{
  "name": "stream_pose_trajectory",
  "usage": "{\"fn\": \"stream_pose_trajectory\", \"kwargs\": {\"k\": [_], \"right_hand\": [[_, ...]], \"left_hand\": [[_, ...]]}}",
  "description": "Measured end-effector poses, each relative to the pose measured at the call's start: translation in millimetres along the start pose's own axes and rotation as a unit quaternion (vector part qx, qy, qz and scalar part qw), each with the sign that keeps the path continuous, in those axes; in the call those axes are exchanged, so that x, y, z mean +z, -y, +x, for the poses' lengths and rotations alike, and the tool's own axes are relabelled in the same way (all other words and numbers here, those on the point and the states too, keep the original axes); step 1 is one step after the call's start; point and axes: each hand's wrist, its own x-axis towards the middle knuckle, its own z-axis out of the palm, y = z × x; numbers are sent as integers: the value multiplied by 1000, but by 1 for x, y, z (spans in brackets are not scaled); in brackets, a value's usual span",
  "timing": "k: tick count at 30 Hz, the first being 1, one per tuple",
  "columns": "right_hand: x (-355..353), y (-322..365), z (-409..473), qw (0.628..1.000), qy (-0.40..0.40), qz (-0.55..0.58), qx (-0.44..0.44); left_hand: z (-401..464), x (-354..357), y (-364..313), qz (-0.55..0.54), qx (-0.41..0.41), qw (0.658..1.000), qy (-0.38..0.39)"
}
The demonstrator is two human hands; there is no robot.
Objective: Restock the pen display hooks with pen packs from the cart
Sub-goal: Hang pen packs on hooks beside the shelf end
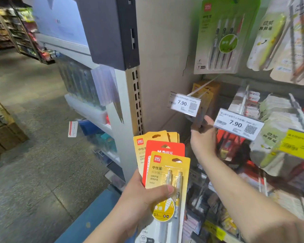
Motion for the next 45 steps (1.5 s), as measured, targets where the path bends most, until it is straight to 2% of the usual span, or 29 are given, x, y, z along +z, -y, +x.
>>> {"fn": "stream_pose_trajectory", "kwargs": {"k": [2, 5, 10, 13, 16, 18, 22, 28, 32, 45], "right_hand": [[-6, -9, -25, 1000, 14, -3, 28], [-22, -22, -59, 997, 38, 50, 51], [-52, -17, -93, 987, 23, 105, 119], [-72, -1, -107, 978, 90, 143, 124], [-85, 9, -114, 976, 179, 81, 93], [-88, 15, -117, 973, 203, 65, 88], [-93, 13, -119, 971, 185, 110, 107], [-97, 11, -120, 945, 75, 265, 174], [-98, 8, -121, 945, 45, 269, 182], [-85, 2, -115, 930, 45, 292, 218]], "left_hand": [[1, 4, 3, -15, -6, 1000, 4], [3, 11, 11, -46, -11, 999, 17], [4, 23, 16, -59, -2, 998, 34], [9, 28, 13, -58, 8, 997, 43], [13, 34, 8, -56, 28, 997, 50], [13, 39, 6, -51, 35, 996, 60], [10, 48, 2, -42, 44, 995, 84], [15, 57, 1, -80, -23, 993, 87], [14, 62, 2, -74, -4, 993, 92], [10, 63, 5, -61, 28, 995, 69]]}}
